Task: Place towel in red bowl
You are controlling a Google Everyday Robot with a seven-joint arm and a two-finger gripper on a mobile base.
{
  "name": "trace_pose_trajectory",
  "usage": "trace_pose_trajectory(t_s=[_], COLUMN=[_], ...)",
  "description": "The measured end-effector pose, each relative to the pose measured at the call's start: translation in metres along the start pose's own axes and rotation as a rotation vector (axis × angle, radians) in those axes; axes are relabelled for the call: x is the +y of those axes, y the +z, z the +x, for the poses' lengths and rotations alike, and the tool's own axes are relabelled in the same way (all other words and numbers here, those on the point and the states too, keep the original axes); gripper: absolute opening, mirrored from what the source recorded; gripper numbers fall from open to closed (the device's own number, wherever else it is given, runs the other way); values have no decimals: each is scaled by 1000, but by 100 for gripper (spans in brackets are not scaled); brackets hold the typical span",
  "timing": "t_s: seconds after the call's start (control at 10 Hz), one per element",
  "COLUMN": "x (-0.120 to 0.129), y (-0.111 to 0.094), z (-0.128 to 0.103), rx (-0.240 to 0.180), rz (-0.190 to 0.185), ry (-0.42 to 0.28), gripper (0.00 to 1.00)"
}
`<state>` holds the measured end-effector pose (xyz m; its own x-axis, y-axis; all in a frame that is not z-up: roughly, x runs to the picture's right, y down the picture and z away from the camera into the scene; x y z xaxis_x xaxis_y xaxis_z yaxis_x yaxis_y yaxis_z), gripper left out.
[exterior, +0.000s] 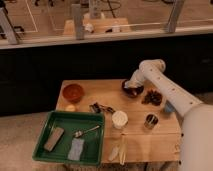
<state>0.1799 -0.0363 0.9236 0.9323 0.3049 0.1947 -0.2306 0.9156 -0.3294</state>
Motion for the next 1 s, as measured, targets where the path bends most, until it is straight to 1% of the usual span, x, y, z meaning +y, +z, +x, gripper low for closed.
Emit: trace_pose_trajectory(t_s=[0.1, 0.2, 0.3, 0.4, 0.5, 0.7, 0.9, 1.0], x=[-3, -8, -10, -10, -9, -7, -3, -3], y=[-11, -25, -32, -34, -32, -24, -13, -10], z=[-6, -17, -28, -43, -60, -104, -160, -180], rx=[-20, -50, -75, -102, -129, -181, -246, -273], rz=[10, 25, 35, 37, 36, 24, 9, 4], ry=[-6, -19, -35, -58, -84, -156, -241, -270], gripper=[0, 0, 0, 0, 0, 0, 0, 0])
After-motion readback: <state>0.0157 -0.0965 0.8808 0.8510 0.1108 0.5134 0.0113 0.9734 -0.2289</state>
